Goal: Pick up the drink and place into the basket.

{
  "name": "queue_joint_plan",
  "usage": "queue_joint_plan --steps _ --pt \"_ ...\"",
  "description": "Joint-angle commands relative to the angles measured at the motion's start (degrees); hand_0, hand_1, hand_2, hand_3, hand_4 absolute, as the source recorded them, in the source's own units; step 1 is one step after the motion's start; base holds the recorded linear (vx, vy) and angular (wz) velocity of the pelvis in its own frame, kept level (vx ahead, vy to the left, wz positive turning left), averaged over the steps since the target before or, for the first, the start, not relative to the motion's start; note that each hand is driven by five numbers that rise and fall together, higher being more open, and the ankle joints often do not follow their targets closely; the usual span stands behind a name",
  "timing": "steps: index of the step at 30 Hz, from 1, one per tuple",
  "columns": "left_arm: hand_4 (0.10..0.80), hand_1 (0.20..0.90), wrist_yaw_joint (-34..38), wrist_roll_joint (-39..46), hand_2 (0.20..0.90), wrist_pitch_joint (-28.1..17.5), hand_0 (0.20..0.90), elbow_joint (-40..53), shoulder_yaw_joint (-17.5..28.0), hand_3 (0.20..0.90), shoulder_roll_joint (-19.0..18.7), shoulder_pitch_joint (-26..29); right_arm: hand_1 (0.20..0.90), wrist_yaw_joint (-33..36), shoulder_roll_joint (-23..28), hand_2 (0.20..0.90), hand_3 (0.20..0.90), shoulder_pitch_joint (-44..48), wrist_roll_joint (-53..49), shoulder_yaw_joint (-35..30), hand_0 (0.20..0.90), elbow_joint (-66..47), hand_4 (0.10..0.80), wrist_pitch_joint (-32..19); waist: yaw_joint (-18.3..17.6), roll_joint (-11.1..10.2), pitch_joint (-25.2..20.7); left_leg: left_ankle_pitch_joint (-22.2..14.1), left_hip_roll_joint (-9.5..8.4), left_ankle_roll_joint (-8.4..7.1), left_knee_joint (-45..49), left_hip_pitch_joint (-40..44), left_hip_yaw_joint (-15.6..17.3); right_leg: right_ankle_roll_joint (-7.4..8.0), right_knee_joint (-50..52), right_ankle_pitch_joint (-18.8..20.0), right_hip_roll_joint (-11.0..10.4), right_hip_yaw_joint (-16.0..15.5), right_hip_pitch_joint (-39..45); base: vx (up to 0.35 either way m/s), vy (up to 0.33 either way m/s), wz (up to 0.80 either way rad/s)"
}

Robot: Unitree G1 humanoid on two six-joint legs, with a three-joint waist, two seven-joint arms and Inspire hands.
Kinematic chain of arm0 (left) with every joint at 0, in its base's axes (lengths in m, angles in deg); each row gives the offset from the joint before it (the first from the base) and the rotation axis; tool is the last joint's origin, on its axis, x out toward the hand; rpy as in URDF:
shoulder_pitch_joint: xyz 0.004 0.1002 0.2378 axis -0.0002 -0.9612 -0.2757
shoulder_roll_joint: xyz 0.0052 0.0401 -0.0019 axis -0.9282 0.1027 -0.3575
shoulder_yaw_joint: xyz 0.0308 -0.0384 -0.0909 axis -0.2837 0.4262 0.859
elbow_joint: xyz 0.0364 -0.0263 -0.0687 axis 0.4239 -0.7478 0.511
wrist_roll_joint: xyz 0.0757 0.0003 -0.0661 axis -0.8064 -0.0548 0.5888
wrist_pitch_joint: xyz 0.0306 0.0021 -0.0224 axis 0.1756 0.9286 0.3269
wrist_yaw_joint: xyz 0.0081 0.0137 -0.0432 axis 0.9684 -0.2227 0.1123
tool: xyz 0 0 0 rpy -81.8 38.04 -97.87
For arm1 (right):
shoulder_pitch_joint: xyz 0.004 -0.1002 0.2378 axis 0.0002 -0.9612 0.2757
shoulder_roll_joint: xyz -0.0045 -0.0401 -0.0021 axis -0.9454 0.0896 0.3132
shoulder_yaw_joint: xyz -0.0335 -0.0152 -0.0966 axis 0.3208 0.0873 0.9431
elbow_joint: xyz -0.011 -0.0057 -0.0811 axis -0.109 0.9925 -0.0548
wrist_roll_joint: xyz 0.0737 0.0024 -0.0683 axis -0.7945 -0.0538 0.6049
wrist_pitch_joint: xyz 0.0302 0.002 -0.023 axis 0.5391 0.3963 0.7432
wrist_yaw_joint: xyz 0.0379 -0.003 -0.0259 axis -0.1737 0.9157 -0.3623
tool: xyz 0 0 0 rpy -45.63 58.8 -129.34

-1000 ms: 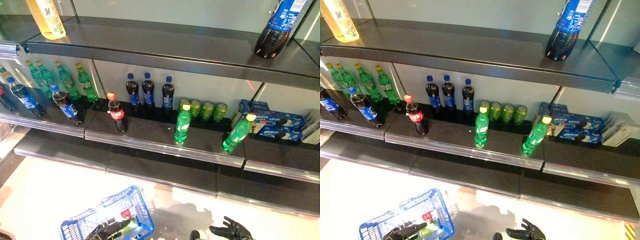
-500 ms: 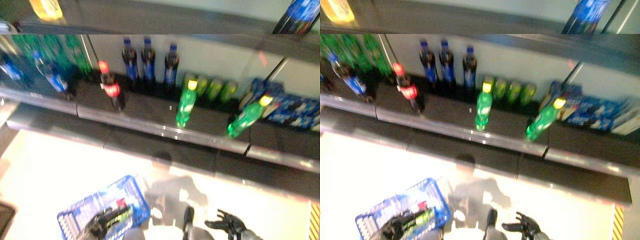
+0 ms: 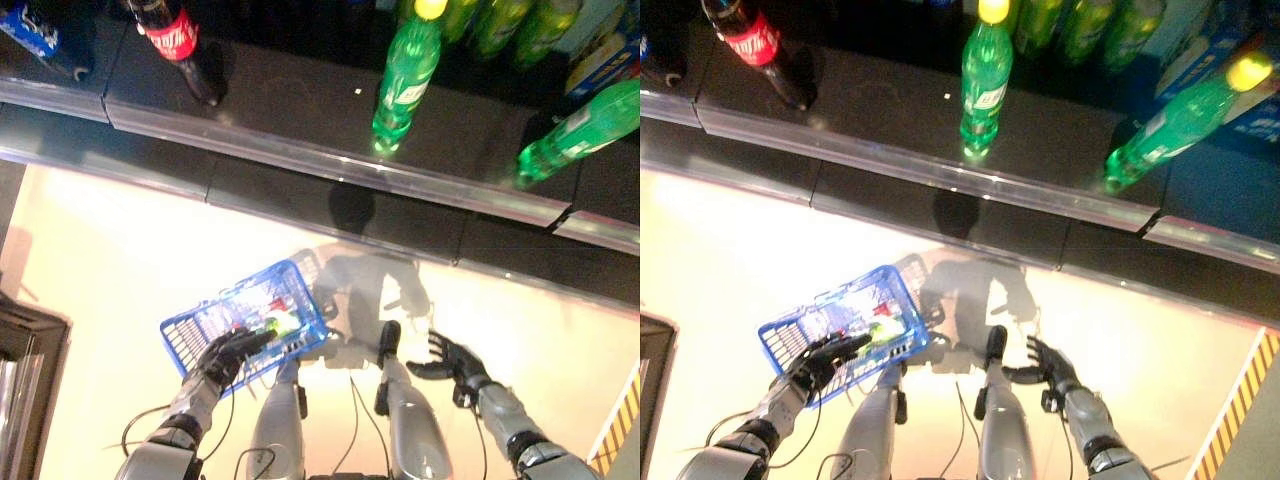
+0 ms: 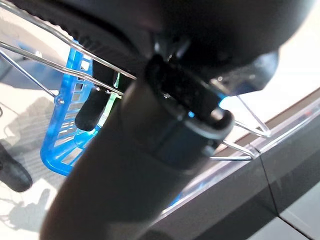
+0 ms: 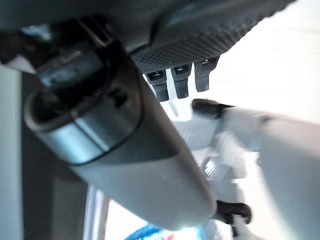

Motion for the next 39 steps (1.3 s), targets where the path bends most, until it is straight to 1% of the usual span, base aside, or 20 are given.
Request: queue_joint_plan --steps 1,2,5,7,8,9,10,12,17,24,26,33,39 --pt "0.1 0.3 -2.66 3.74 0.3 -4.03 0.3 4.67 -0.04 0.2 -0.79 -1.85 0.9 4.55 2.02 0.9 0.9 1.19 2.78 2.53 0.9 -12.59 0.8 -6.46 0.8 -1.92 -2.21 -7.98 -2.13 1.03 15.95 -8.01 -0.82 2.28 17.44 -8.97 -3.48 4.16 -8.48 -0.076 -0.023 0.13" --pt "0.1 0.3 -2.57 3.75 0.3 -4.0 0.3 4.79 -0.07 0.2 -0.82 -1.87 0.9 4.82 2.1 0.9 0.9 1.27 2.9 2.66 0.9 -13.43 0.8 -6.07 0.78 -1.93 -2.34 -7.89 -2.13 1.05 16.0 -8.28 -0.86 2.29 17.51 -8.89 -3.5 4.13 -8.74 -0.085 -0.029 0.17" --pt "0.1 0.3 -1.59 3.59 0.3 -3.48 0.3 6.8 -0.08 0.2 -1.54 -2.96 0.9 8.69 4.24 0.9 0.9 1.87 5.6 4.44 0.9 -27.18 0.8 -4.98 0.91 -2.41 -2.25 -9.19 -1.98 1.39 18.35 -9.74 -1.07 2.34 20.19 -9.98 -3.82 4.27 -10.54 -0.04 -0.029 0.2" --pt "0.1 0.3 -1.43 3.76 0.3 -3.43 0.3 7.88 0.3 0.2 -1.84 -4.12 0.9 9.7 5.78 0.9 0.9 1.8 7.69 4.18 0.9 -36.17 0.8 -3.64 0.76 -2.65 -2.42 -9.58 -1.95 1.69 18.8 -10.03 -1.01 2.45 21.25 -10.41 -3.74 4.59 -11.33 0.003 -0.01 0.2" --pt "0.1 0.3 -1.45 3.69 0.3 -3.53 0.3 8.21 0.42 0.2 -1.87 -4.6 0.9 9.97 6.21 0.9 0.9 1.66 8.24 3.91 0.9 -39.09 0.8 -3.56 0.74 -2.72 -2.44 -9.55 -1.95 1.83 18.61 -9.96 -0.92 2.52 21.34 -10.44 -3.71 4.59 -11.45 0.015 -0.008 0.17" --pt "0.1 0.3 -1.52 3.58 0.3 -3.63 0.3 8.54 0.58 0.2 -1.89 -5.09 0.9 10.2 6.53 0.9 0.9 1.47 8.61 3.59 0.9 -41.16 0.8 -4.8 0.73 -2.79 -2.43 -9.46 -1.92 1.97 18.34 -9.85 -0.82 2.58 21.36 -10.45 -3.68 4.58 -11.52 0.017 -0.011 0.09" --pt "0.1 0.3 -1.72 3.45 0.3 -3.71 0.3 8.7 0.83 0.2 -1.95 -5.48 0.9 10.0 7.42 0.9 0.9 1.9 8.57 2.84 0.9 -44.65 0.8 -3.97 0.72 -2.88 -2.41 -9.42 -1.98 2.07 18.07 -9.77 -0.73 2.66 21.34 -10.45 -3.51 4.63 -11.65 0.0 0.0 0.0" --pt "0.1 0.3 -2.12 3.27 0.3 -4.12 0.3 8.28 1.15 0.2 -1.9 -5.82 0.9 10.64 8.88 0.9 0.9 3.05 8.9 2.19 0.9 -49.82 0.8 -4.29 0.62 -2.98 -2.31 -9.26 -2.19 2.31 17.52 -9.51 -0.7 2.78 21.37 -10.48 -3.18 5.08 -11.76 0.0 0.0 0.0" --pt "0.1 0.3 -2.4 3.39 0.3 -4.3 0.3 8.4 1.24 0.2 -1.89 -5.98 0.9 12.16 11.43 0.9 0.9 4.9 8.11 -0.02 0.9 -56.27 0.8 -5.92 0.36 -2.97 -1.85 -9.15 -2.32 2.38 16.8 -8.97 -0.57 2.91 20.38 -10.29 -2.96 5.12 -11.13 0.0 0.0 0.0" --pt "0.1 0.3 -2.88 3.66 0.3 -4.43 0.3 8.77 1.97 0.2 -1.56 -6.29 0.9 13.58 12.03 0.9 0.9 7.18 2.85 -5.34 0.9 -61.24 0.8 -9.52 0.48 -2.75 -0.96 -9.19 -2.14 2.5 16.06 -7.88 0.16 3.06 19.61 -10.31 -3.25 4.52 -9.97 0.003 0.016 0.0" --pt "0.1 0.3 -2.81 3.49 0.3 -4.32 0.3 8.72 2.18 0.2 -1.38 -6.33 0.9 13.79 11.77 0.9 0.9 7.54 0.33 -6.99 0.9 -61.39 0.8 -10.75 0.48 -2.7 -0.87 -9.34 -2.12 2.47 16.32 -7.78 0.21 3.01 19.48 -10.34 -3.41 4.39 -9.63 0.0 0.0 0.0" --pt "0.1 0.3 -3.16 3.14 0.3 -4.63 0.3 8.72 2.23 0.2 -0.92 -7.25 0.9 15.91 10.65 0.9 0.9 8.17 -3.06 -11.37 0.9 -60.8 0.8 -15.2 0.58 -2.25 -0.51 -9.54 -2.19 2.46 15.93 -6.75 0.45 2.89 18.39 -10.22 -3.78 3.89 -8.13 0.013 0.004 -0.01" --pt "0.1 0.3 -2.98 2.76 0.3 -4.03 0.3 9.28 2.38 0.2 -0.99 -7.49 0.9 17.69 10.87 0.9 0.9 10.07 -4.11 -13.12 0.9 -60.38 0.8 -16.19 0.96 -2.08 -0.28 -9.74 -2.29 2.51 16.08 -6.23 0.59 2.78 18.09 -10.23 -4.19 3.32 -7.26 0.0 0.0 0.0"
